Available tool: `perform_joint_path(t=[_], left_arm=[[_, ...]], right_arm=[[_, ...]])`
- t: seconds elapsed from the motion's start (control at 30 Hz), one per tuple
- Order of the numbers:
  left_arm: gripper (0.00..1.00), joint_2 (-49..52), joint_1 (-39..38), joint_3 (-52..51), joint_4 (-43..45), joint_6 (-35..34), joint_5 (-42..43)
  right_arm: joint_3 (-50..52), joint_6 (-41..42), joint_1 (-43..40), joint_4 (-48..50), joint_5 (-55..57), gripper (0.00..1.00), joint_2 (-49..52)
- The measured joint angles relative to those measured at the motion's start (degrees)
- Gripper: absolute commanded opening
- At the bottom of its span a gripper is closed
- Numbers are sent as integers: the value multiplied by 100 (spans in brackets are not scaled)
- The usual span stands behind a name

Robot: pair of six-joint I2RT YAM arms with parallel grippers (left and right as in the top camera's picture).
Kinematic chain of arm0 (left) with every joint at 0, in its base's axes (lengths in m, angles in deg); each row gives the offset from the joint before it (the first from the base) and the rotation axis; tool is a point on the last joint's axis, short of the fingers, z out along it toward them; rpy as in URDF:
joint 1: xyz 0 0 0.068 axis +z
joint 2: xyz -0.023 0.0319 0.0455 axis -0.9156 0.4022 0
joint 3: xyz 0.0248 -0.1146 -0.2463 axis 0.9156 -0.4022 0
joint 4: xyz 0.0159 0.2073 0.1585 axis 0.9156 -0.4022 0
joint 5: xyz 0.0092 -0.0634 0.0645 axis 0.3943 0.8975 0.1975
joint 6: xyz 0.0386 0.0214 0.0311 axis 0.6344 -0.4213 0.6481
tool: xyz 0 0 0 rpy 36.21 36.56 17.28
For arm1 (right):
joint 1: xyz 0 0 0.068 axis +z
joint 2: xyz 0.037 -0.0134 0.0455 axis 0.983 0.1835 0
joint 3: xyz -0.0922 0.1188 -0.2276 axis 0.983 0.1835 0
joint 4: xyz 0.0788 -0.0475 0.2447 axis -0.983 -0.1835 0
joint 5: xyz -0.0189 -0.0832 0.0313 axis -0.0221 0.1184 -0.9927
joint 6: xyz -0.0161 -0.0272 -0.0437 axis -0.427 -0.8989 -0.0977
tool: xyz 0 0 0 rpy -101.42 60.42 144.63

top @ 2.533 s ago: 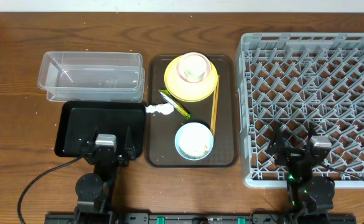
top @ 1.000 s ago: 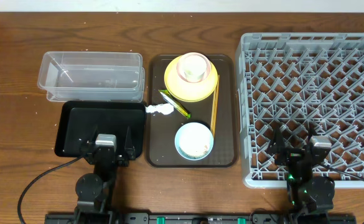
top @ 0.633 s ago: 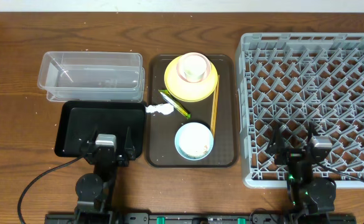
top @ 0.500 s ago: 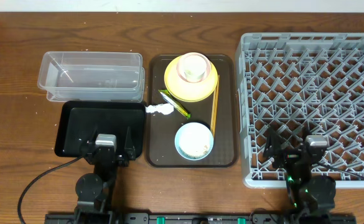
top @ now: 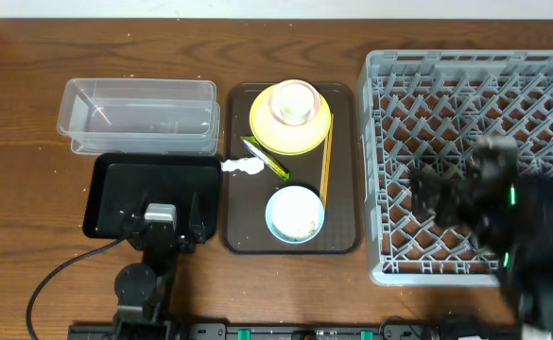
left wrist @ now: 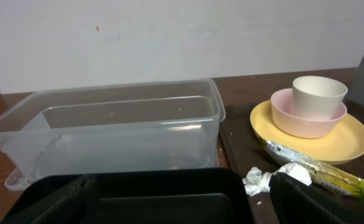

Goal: Sort waste into correct bins and load items into the dishwasher rack
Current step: 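Move the right gripper to the wooden chopsticks on the brown tray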

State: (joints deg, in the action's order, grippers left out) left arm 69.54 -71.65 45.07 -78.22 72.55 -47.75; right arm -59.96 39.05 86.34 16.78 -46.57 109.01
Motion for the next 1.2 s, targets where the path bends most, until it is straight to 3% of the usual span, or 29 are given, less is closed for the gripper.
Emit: perform_joint_path(t=[0.1,0.2,0.23,0.3,0.37,0.47,0.57,0.67,0.87,1.2], left_arm=[[90,-2,0,0,-4,-4,0],[90,-2,0,2,-9,-2,2],[90,-2,0,2,-9,0,0],[90,-2,0,2,-9,0,2],[90,-2,0,2,-9,0,0],[90,-2,0,2,-7,0,2],[90,-2,0,2,-9,0,2],[90,-2,0,2,-9,0,0],[90,-2,0,2,-9,0,2],[90,-2,0,2,-9,0,2]], right_arm=[[-1211,4,170,-822,-492,99,1239],[-2031,4,374,-922,-1163,99,2262],[-2179,11,417,-866,-1408,93,2535],[-2280,-13,448,-555,-1897,57,2949],[-2323,85,468,-278,-2251,37,3320],[-2332,343,588,-201,-2367,19,3873],[-2332,560,968,-181,-1947,17,4341],[-2332,782,1547,-57,-1137,9,4706],[-2332,1471,2516,2,761,15,5318],[-2339,2162,2643,24,1797,15,6461]])
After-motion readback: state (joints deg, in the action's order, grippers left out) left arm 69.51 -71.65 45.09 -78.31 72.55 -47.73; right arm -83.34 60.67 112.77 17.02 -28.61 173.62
